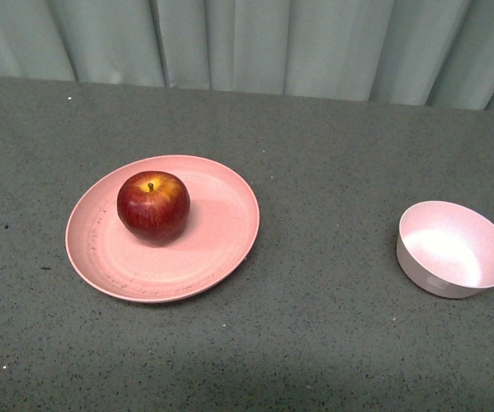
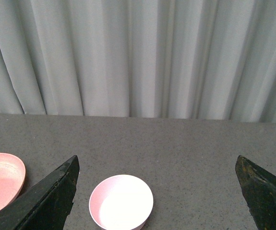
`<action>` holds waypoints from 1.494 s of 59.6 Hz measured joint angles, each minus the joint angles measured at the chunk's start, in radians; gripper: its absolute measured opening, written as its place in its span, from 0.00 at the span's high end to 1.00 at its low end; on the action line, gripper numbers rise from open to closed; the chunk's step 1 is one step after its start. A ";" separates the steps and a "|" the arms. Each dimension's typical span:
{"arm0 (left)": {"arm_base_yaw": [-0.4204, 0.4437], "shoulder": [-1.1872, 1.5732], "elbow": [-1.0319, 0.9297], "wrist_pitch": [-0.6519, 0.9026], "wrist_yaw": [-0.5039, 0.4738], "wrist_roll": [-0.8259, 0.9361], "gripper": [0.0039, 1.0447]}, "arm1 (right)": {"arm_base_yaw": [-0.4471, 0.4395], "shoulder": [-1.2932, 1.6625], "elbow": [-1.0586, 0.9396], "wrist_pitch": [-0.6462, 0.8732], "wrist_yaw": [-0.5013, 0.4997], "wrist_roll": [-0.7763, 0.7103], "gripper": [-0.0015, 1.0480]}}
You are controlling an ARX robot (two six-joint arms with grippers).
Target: Move apple from plate to bowl
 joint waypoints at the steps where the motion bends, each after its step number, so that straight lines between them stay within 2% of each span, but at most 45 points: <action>1: 0.000 0.000 0.000 0.000 0.000 0.000 0.06 | 0.000 0.000 0.000 0.000 0.000 0.000 0.09; 81: 0.000 0.000 0.000 0.000 0.000 0.000 0.06 | 0.000 0.000 0.000 0.000 0.001 0.000 0.09; 86: 0.000 0.000 0.000 0.000 -0.001 0.000 0.06 | 0.047 0.093 0.041 -0.108 0.179 -0.057 0.09; 89: 0.000 0.000 0.000 0.000 0.000 0.000 0.06 | 0.058 0.173 0.051 -0.112 0.193 -0.068 0.09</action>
